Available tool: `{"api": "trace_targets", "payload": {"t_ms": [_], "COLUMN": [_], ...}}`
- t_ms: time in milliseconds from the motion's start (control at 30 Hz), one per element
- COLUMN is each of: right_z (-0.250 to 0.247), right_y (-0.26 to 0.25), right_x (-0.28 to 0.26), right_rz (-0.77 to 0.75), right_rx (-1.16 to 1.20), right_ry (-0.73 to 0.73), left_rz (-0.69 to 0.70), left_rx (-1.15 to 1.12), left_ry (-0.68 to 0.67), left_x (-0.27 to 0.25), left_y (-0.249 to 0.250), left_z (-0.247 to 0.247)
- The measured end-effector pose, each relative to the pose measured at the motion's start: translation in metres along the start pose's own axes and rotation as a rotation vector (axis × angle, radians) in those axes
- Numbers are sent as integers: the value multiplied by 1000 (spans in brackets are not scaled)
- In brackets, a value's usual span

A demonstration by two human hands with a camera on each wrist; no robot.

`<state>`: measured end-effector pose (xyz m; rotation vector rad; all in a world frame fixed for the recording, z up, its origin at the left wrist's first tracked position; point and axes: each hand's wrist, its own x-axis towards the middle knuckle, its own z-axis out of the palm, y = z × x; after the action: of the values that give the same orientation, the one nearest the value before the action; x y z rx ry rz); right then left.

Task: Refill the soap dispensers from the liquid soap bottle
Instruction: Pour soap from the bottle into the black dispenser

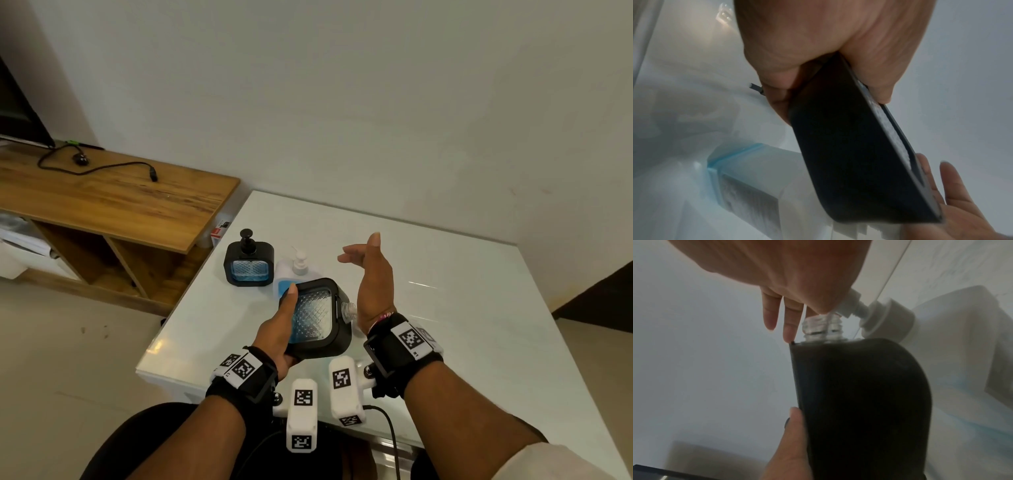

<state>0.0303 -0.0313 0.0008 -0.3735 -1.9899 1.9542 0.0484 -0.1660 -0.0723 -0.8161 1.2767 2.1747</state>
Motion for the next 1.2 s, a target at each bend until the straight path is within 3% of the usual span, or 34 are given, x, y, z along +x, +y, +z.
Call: {"api": "trace_targets", "payload": {"t_ms": [133, 267, 367, 567, 767, 967, 1200], "right_z": [-2, -7, -7, 2, 1, 7, -2], "right_y": [-1, -1, -1, 8, 10, 6, 0], "right_x": [-2, -1, -2, -4, 1, 5, 5], "right_rz": [6, 27, 50, -66, 20, 20, 72], "right_rx": [-32, -54, -48, -166, -55, -103, -35], "right_ry": [-9, -27, -20, -19, 95, 33, 28], "left_rz": [-11, -91, -60, -76, -100, -57, -57], "left_rx": [7, 0, 55, 88, 71, 133, 141], "left_ry": [32, -19, -22, -42, -51, 19, 10], "left_x": [2, 4, 6, 9, 5, -2, -10], "left_y": [-3, -1, 11, 8, 8, 16, 20], "left_z": [5, 7, 4, -6, -2, 0, 12]}}
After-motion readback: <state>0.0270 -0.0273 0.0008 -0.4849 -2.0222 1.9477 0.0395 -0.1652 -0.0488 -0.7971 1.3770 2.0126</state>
